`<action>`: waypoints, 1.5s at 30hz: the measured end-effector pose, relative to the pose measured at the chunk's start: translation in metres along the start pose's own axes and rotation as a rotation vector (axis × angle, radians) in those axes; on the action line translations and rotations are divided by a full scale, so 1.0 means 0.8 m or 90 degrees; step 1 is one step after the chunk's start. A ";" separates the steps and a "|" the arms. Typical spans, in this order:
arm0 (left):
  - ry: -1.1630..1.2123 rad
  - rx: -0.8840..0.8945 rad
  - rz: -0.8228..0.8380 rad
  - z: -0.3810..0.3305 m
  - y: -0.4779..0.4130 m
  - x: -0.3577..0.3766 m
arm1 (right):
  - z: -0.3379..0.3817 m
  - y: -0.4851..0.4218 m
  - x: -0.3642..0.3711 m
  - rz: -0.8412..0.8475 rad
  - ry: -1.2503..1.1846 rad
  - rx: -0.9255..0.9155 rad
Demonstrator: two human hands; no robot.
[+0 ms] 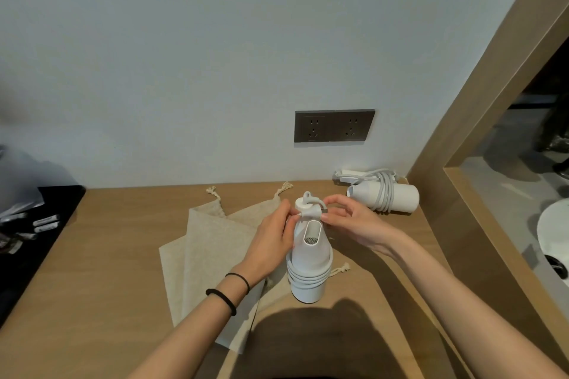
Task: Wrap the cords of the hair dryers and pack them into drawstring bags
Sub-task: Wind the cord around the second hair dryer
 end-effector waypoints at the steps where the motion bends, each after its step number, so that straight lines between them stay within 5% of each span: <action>1: -0.004 0.007 0.002 -0.002 0.002 0.000 | -0.001 0.000 0.000 0.011 -0.043 0.010; 13: -0.030 0.015 0.010 -0.003 0.011 -0.002 | 0.010 -0.001 0.004 0.121 -0.060 0.079; 30: -0.148 0.084 0.007 -0.008 0.009 -0.014 | 0.005 -0.003 0.002 0.089 -0.079 0.127; 45: -0.166 0.085 -0.015 -0.010 -0.005 -0.027 | 0.025 0.011 0.013 -0.207 0.145 -0.043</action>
Point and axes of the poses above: each hand's wrist, its own y-axis away from the middle knuckle, its own x-axis out of the palm, z = x × y, the point moved 5 cm from there along -y, towards the middle knuckle, and after that the axes turned 8 degrees about z, right-handed, at the moved point
